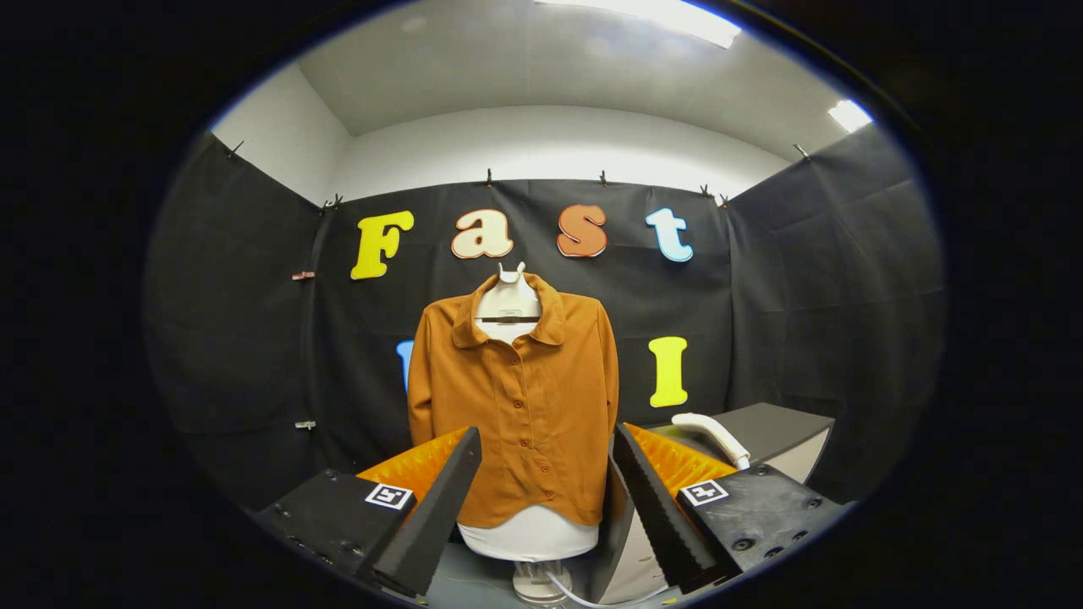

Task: Iron the clothes twice with a garment steamer, once on the left side and once on the right side.

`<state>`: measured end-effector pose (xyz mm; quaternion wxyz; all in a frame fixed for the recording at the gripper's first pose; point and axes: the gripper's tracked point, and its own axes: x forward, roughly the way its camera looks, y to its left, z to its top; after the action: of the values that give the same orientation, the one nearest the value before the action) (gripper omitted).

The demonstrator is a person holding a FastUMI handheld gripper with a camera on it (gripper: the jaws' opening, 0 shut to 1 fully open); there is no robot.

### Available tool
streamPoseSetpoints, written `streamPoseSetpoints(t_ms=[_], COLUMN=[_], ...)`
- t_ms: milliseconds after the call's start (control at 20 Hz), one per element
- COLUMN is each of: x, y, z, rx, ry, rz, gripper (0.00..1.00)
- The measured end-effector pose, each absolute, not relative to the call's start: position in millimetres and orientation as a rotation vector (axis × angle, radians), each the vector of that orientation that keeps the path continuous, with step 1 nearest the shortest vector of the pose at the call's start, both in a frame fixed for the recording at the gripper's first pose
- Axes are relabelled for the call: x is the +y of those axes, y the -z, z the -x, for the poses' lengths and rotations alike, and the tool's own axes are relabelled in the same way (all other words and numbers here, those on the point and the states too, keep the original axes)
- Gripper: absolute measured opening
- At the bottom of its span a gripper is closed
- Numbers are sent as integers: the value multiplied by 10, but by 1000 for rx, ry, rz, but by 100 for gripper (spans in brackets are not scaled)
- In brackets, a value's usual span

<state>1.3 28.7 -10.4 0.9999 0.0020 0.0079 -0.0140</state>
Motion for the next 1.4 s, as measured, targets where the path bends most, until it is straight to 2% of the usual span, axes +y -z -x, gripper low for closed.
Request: streamPoseSetpoints(t_ms=[350,800,1050,1400], x=[323,-123,-667,-1840], y=[301,490,554,707], z=[-142,-629,-1219,-1922], rx=[43,53,66,126], ry=[107,145,111,144], rz=[22,-4,9,21], gripper=[99,99,99,99])
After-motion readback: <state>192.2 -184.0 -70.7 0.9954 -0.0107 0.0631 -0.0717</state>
